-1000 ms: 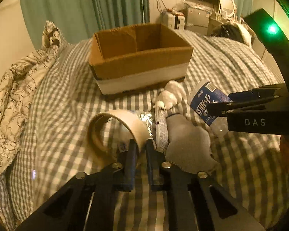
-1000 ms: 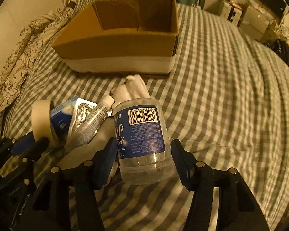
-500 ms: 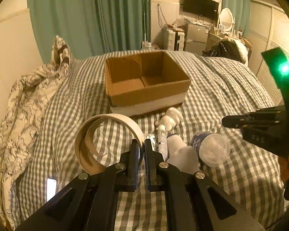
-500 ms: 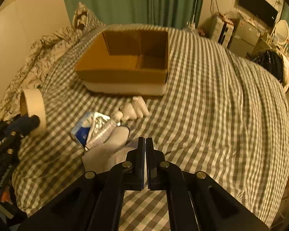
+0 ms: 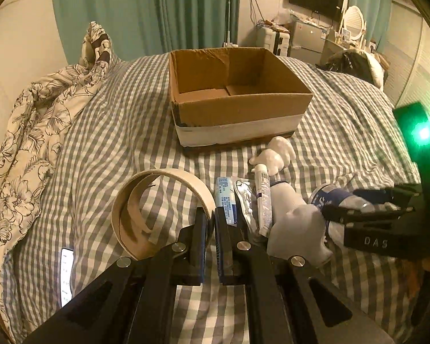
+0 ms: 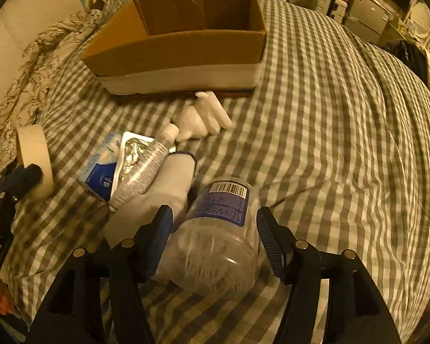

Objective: Organize objects
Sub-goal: 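Grasp the tape roll with the left gripper while the right gripper grasps the water bottle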

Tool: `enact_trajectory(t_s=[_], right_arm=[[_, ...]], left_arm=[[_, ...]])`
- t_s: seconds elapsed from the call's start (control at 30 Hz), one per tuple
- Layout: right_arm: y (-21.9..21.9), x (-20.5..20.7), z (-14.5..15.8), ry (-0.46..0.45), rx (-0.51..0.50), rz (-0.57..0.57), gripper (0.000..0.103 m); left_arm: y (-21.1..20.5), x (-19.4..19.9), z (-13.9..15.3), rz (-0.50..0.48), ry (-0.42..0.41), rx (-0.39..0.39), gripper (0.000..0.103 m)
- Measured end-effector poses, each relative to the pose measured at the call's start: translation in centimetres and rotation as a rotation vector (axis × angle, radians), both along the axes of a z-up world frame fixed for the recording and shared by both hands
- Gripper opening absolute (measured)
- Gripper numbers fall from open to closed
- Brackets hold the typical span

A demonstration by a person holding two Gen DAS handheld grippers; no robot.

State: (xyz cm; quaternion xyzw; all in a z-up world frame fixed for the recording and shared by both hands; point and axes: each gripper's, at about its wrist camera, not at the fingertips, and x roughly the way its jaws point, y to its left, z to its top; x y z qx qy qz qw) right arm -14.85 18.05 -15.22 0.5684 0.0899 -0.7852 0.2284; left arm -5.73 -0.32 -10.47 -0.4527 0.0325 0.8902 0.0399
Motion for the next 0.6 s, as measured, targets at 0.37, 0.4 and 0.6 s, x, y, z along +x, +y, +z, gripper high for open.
enact_trajectory(t_s=[0.37,0.4,0.6], right_arm=[[-0.4,2.5,-0.3,-0.019,0.028,0.036,0.066],[-0.3,2.5,0.2,-0.011,0.01,0.033,0.066],[0.6,2.6,4.3,0.096,-0.023,0.042,0.064]], left_arm=[[0.6,0.8,2.0,-0.019,0.044,0.023,0.006],[0.7,0.7,2.2,-0.021,0.05,0.023,0.006],[1.4,-1.8,3.9,-0.033,0.088,0.042,0.006]])
